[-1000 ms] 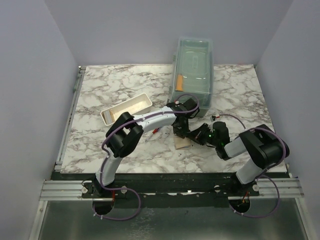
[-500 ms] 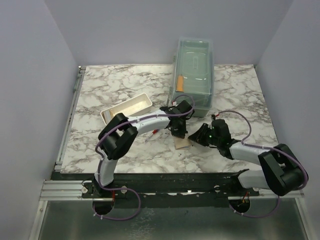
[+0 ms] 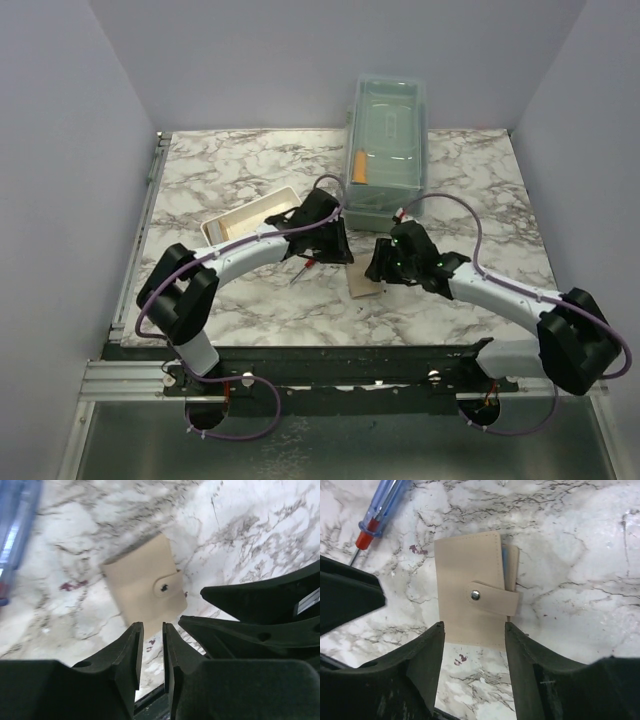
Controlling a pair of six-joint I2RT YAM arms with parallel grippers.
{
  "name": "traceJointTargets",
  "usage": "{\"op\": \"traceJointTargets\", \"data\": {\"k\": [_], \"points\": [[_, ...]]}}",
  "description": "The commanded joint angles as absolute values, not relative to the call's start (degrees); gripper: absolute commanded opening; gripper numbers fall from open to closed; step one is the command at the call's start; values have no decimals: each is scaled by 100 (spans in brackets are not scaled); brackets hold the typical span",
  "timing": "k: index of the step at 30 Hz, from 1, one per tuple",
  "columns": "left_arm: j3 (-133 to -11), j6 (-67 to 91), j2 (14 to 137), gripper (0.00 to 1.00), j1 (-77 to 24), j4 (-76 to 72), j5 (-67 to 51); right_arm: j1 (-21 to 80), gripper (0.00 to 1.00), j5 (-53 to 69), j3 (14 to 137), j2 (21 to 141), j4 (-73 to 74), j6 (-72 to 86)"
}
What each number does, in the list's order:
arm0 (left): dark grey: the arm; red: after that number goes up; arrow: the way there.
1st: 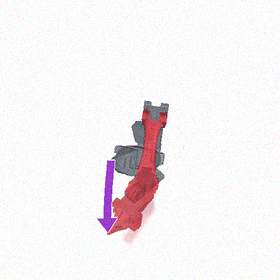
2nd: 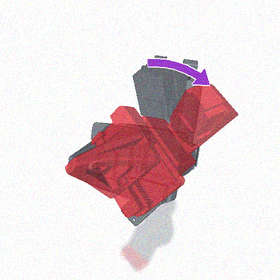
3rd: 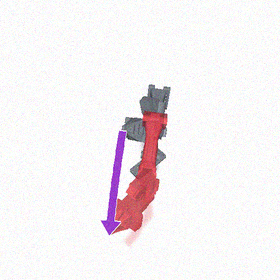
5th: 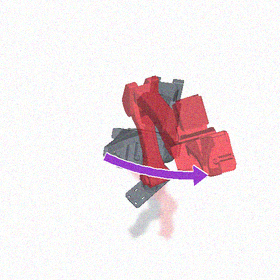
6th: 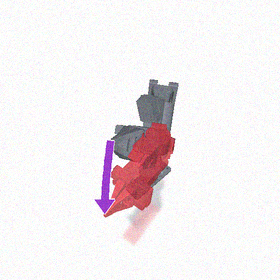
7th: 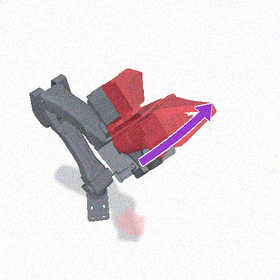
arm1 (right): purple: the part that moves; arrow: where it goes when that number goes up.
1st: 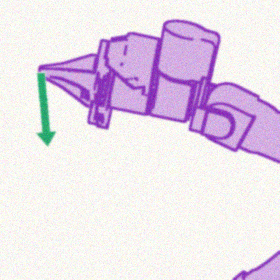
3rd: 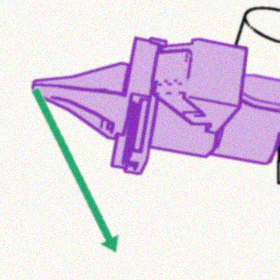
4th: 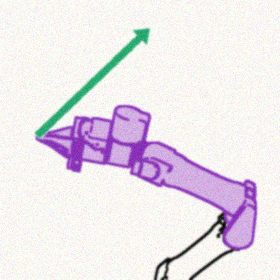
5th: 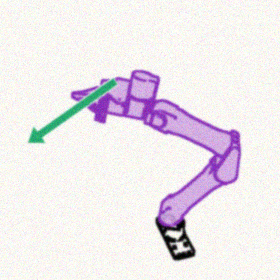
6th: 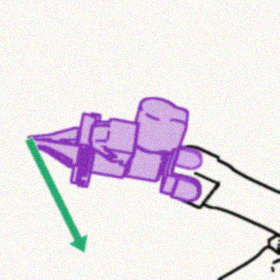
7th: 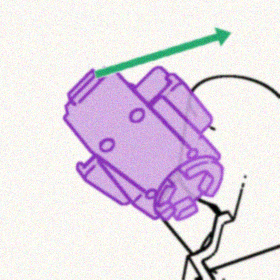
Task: Put the credit cards into the card holder
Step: Close the card holder at the center of the board.
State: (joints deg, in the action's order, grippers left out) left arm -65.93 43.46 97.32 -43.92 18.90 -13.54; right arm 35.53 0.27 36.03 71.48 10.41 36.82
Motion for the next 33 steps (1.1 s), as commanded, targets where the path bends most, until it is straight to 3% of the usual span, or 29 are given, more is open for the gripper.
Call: {"op": "traceJointTargets", "data": {"k": [1, 15, 18, 25, 33], "points": [[-6057, 4350, 9357, 28, -4069, 1718, -1616, 4068, 56, -1164, 4219, 7831, 2027, 3650], [-5275, 4586, 9332, 27, -3888, 1056, -1977, 4803, 50, -2730, 5579, 9707, 2812, 3705], [-5247, 4605, 9358, 27, -3889, 975, -2090, 4816, 42, -2994, 5588, 9771, 2870, 3880], [-5226, 4621, 9451, 27, -3893, 882, -2249, 4816, 13, -3171, 5350, 9176, 2568, 4151], [-5261, 4699, 9503, 27, -3896, 745, -2489, 4799, 0, -2999, 5103, 8472, 2297, 4247]]}}
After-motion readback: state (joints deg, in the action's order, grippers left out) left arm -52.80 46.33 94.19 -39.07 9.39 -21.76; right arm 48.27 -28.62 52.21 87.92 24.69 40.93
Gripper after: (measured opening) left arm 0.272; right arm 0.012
